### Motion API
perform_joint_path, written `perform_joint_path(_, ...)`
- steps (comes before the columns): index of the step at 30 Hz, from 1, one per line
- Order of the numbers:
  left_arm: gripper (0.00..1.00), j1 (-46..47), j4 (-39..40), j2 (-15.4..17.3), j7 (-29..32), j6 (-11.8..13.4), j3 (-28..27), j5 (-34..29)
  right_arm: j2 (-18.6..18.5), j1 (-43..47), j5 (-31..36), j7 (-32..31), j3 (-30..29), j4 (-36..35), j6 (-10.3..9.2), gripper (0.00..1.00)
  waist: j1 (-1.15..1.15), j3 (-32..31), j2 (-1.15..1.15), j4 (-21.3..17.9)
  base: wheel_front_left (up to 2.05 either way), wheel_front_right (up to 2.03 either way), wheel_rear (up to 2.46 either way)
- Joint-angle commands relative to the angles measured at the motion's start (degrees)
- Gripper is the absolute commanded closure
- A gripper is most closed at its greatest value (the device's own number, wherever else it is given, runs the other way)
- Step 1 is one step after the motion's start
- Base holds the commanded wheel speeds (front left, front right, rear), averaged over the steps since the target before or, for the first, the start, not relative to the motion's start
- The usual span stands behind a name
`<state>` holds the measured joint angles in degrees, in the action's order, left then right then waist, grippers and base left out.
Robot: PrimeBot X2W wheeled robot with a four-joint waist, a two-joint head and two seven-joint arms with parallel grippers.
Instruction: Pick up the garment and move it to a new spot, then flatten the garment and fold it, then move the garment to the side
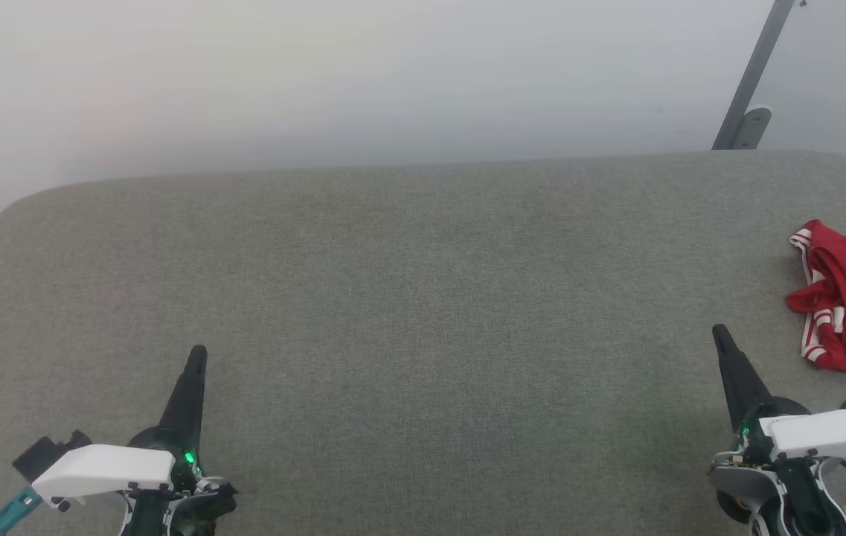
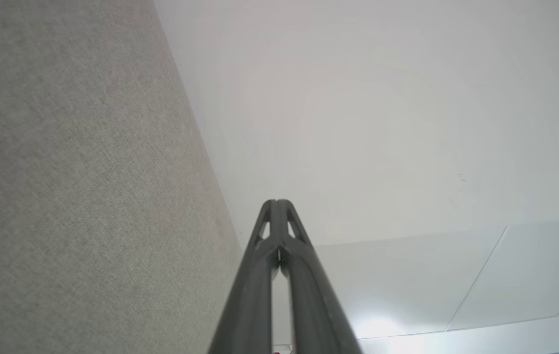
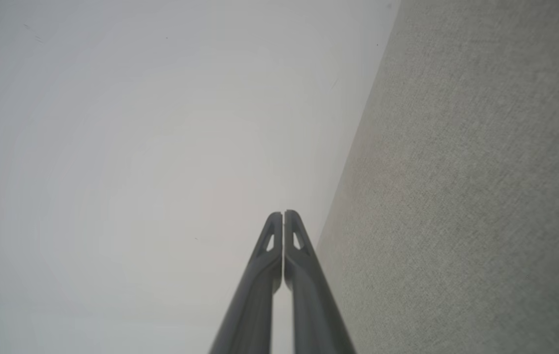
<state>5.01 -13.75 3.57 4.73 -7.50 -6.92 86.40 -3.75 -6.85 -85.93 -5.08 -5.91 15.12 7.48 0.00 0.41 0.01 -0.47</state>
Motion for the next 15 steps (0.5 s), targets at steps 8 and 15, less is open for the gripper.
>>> perform_joint_path(8, 1.00, 1.32, -0.14, -0.38, 1.21, 0.01, 0.25, 3.54, 0.60, 0.66, -3.78, -0.95, -0.47, -0.94, 0.02, 1.00, 0.00, -0.11, -0.01, 0.23, 0.00, 0.00, 0.00)
perform_joint_path(15, 1.00, 1.45, -0.29, -0.75, 1.91, 0.02, 0.39, 5.65, 1.01, 0.77, -6.18, -1.53, -0.72, -1.27, 0.02, 1.00, 0.00, -0.21, -0.01, 0.42, 0.00, 0.00, 0.00)
